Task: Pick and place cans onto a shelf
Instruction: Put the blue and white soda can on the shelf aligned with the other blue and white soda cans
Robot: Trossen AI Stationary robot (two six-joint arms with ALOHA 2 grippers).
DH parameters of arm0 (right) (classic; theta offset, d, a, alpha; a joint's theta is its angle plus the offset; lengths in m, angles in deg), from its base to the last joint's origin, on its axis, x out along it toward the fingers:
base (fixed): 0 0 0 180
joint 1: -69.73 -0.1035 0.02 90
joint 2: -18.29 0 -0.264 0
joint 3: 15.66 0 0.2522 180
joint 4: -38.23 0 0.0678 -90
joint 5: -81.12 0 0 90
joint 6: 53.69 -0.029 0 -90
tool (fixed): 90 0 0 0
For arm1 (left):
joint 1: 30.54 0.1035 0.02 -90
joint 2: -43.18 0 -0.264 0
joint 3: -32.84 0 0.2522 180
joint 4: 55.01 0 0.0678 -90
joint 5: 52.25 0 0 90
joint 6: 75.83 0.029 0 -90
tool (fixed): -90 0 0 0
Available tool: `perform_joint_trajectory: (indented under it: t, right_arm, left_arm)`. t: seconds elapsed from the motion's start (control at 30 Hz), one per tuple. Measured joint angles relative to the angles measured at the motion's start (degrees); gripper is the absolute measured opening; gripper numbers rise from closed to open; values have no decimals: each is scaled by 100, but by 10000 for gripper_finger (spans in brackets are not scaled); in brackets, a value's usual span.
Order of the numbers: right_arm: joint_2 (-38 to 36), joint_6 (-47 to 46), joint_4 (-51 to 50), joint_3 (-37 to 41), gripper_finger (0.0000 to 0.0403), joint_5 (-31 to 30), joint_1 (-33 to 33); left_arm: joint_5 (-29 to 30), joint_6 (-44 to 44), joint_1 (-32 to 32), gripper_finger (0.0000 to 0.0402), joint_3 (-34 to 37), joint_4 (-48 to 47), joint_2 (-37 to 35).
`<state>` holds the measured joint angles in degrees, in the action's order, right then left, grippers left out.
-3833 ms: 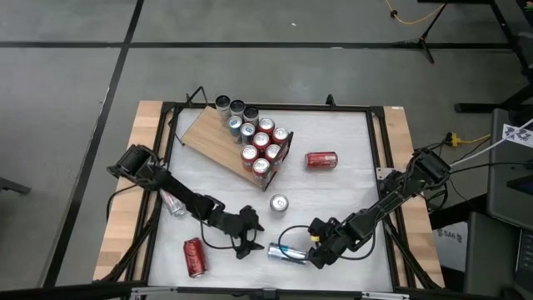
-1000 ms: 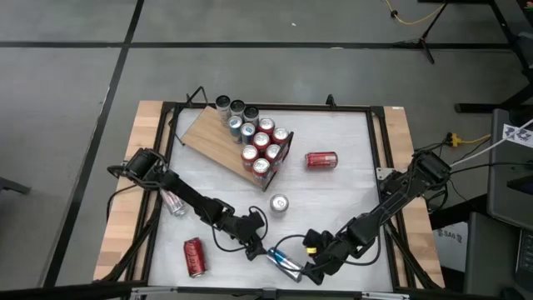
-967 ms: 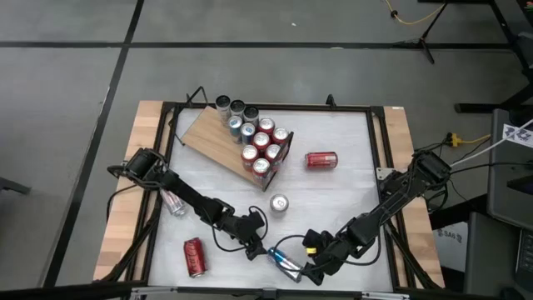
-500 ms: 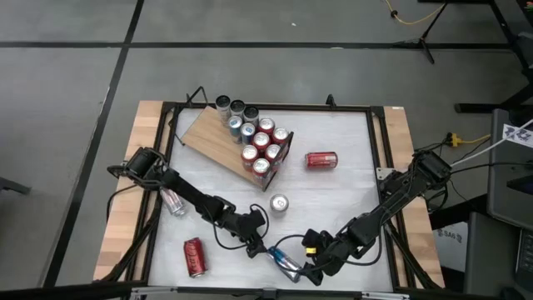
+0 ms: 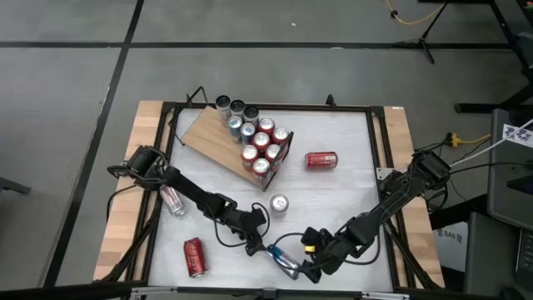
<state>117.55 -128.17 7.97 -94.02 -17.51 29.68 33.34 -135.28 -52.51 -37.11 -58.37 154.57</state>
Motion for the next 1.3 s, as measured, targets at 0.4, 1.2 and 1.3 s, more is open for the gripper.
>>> perform_joint_trajectory:
  t: [0.4,1.2,1.3]
  right_arm:
    - [2,-8,51,2,351,-496,11]
    - [23,15,43,14,351,-1310,81]
    - [22,106,129,15,351,-1418,114]
  left_arm:
    - [136,23,65,232,14,-218,-142]
    - [33,-358,76,204,3,-357,-153]
    - [23,-359,76,204,3,-363,-155]
